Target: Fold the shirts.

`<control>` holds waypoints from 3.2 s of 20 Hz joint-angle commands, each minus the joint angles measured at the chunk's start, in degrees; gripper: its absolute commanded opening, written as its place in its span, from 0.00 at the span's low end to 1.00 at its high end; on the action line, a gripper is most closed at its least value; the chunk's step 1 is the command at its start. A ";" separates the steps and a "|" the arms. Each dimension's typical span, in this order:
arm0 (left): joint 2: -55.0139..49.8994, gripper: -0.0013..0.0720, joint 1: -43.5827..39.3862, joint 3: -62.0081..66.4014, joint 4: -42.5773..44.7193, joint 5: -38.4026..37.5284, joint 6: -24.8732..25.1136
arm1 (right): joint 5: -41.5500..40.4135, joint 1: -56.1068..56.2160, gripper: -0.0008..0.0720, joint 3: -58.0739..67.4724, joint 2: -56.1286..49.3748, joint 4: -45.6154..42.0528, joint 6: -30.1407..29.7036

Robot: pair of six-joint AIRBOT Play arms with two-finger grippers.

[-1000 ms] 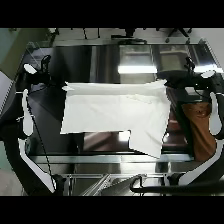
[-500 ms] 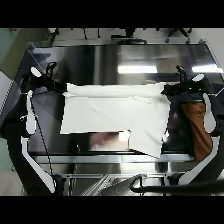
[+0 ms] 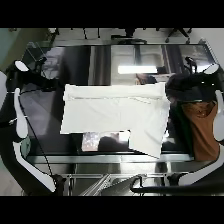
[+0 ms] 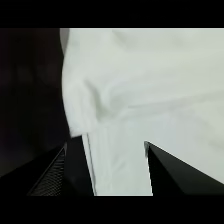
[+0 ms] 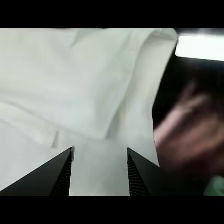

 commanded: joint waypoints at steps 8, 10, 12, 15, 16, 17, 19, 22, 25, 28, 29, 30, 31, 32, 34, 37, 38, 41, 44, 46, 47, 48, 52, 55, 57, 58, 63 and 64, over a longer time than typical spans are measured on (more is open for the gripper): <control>22.29 0.60 9.79 -50.95 -0.11 1.25 1.01 | 10.43 -13.49 0.55 -39.36 33.05 -3.89 9.51; 23.12 0.60 10.05 -55.39 -0.11 4.63 1.38 | 9.01 -14.19 0.55 -47.82 38.64 -3.91 9.49; 23.06 0.60 9.14 -57.53 -2.64 7.91 2.03 | 6.25 -14.03 0.55 -54.40 42.07 -3.15 9.49; 23.06 0.60 5.57 -59.41 -9.66 15.02 6.03 | 3.63 -14.03 0.57 -62.69 43.25 1.05 9.18; 23.04 0.60 4.00 -59.41 -9.40 17.44 6.01 | 2.95 -14.01 0.74 -65.07 43.15 1.79 8.92; 23.02 0.60 2.78 -59.08 -9.42 19.15 6.01 | 2.43 -14.01 0.83 -66.88 42.97 2.47 8.35; 22.80 0.60 0.50 -57.02 -9.42 20.11 6.01 | 1.16 -14.01 0.82 -70.36 42.32 4.85 5.99; 22.75 0.04 -0.28 -53.53 -9.42 18.95 5.97 | -1.73 -13.18 0.82 -73.22 40.06 7.28 2.99; 22.77 0.04 0.11 -52.13 -9.38 16.70 5.95 | -5.44 -10.21 0.80 -73.53 35.47 11.96 -0.24; 22.75 0.04 0.90 -52.24 -9.05 15.04 5.95 | -9.07 -6.82 0.64 -73.48 30.71 20.04 -4.87; 22.75 0.04 1.49 -52.24 -9.07 14.27 5.95 | -8.85 -6.38 0.33 -73.33 29.40 22.91 -7.45; 22.75 0.04 1.84 -52.24 -9.03 13.33 5.95 | -7.96 -6.32 0.20 -73.09 28.70 25.24 -9.07; 22.75 0.04 2.62 -52.24 -9.01 11.89 5.95 | -6.67 -6.29 0.12 -72.59 28.83 25.59 -9.81; 22.77 0.04 3.34 -52.24 -8.96 10.32 5.77 | -5.03 -6.27 0.10 -71.97 29.62 25.16 -9.92; 22.77 0.03 5.44 -52.26 -8.92 5.88 5.42 | -2.99 -6.27 0.04 -71.60 32.74 20.37 -6.51; 24.98 0.03 9.03 -55.17 -4.07 1.31 1.75 | 0.63 -6.25 0.03 -71.80 40.81 3.91 7.89; 26.62 0.03 9.88 -57.31 0.63 1.49 0.22 | 2.45 -6.25 0.03 -72.35 44.39 -0.63 11.89; 29.86 0.03 12.50 -63.36 6.95 1.66 -0.28 | 3.78 -6.14 0.03 -73.81 54.01 -4.81 15.82; 30.05 0.03 12.48 -64.74 6.93 1.90 -0.28 | -1.01 -6.14 0.03 -73.48 57.29 7.82 6.45; 30.03 0.03 10.40 -62.42 6.95 1.22 -0.28 | -4.63 -6.14 0.03 -72.24 56.08 17.11 -1.29; 30.01 0.03 9.38 -60.50 6.93 0.42 -0.28 | -6.43 -6.12 0.03 -70.73 54.71 21.16 -4.55; 30.01 0.03 8.31 -58.12 6.97 -0.42 -0.33 | -7.74 -6.10 0.03 -68.70 53.07 24.09 -7.21; 28.98 0.03 5.62 -45.83 6.99 -0.68 -2.58 | -13.09 -3.45 0.03 -56.81 41.75 28.39 -13.57; 22.93 0.03 3.48 -35.78 6.99 -2.54 -2.82 | -17.55 1.05 0.03 -49.18 30.14 28.37 -16.79; 18.05 0.04 1.57 -31.15 7.06 -2.45 -2.84 | -21.97 3.69 0.04 -45.00 22.93 28.35 -18.82; 15.26 0.04 0.68 -28.76 7.08 -2.38 -2.86 | -23.45 4.44 0.04 -42.97 19.65 28.35 -19.41; 3.34 0.04 -0.13 -18.18 6.97 -4.17 -7.08 | -24.61 5.25 0.05 -37.00 9.70 28.33 -20.22; 1.55 0.04 -0.13 -16.26 6.93 -6.01 -7.15 | -24.39 5.20 0.27 -37.00 9.60 27.61 -20.24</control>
